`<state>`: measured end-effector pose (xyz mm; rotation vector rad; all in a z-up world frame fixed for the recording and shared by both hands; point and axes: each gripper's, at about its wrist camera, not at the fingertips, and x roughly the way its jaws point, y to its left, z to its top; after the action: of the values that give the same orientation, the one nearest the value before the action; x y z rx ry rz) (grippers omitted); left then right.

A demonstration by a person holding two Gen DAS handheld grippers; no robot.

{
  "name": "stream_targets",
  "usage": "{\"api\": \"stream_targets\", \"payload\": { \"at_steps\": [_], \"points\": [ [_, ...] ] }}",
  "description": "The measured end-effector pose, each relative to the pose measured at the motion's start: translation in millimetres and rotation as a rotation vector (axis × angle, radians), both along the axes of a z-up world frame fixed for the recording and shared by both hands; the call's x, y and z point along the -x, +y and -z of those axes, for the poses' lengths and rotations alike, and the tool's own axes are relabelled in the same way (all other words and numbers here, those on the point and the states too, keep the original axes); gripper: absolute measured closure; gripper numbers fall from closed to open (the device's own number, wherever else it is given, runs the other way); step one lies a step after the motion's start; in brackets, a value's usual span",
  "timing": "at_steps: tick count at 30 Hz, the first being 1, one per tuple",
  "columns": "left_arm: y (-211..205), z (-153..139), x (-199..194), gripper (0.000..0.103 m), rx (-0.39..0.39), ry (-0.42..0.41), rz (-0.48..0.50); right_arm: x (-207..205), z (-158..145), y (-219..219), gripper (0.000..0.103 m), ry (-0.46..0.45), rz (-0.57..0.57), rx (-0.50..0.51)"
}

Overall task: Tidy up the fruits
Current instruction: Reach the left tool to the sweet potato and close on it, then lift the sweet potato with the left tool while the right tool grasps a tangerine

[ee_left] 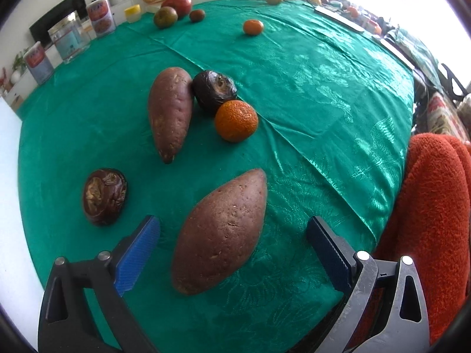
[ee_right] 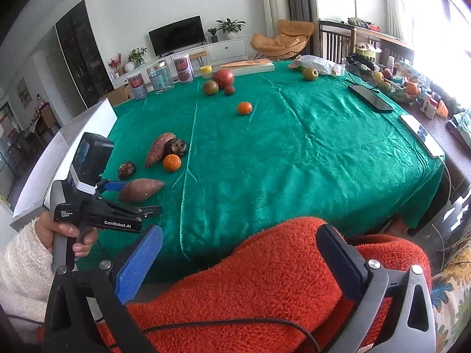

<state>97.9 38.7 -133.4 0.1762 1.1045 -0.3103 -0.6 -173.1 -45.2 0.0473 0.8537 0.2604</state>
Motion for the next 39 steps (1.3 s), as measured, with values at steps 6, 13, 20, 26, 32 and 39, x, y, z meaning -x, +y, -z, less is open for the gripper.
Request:
{"api": "stream_targets", "payload": {
  "at_steps": [6,13,20,26,32,39],
  "points": [
    [0,-9,-6,0.043,0.003,-0.004,0.033,2,-2,-3,0.0,-0.014,0.013,-0.007],
    [2,-9,-6,0.054,-0.024,0.016,-0.001,0,-3,-7,0.0,-0.008,0.001,-0.034],
    [16,-11,-2,0.057,0.074,0.014,-0.109,-67,-15,-31,0.0,0.014,-0.083,-0.095],
    [32,-17,11,0.057,0.213,0.008,-0.217,-225,3,-7,0.053,0.116,-0.137,-0.093],
    [49,-35,30,0.057,0.256,-0.017,-0.271,-332,39,50,0.053,0.182,-0.162,-0.071],
    [63,-52,38,0.057,0.286,-0.047,-0.305,-365,84,78,0.064,0.282,-0.131,0.065]
  ]
}}
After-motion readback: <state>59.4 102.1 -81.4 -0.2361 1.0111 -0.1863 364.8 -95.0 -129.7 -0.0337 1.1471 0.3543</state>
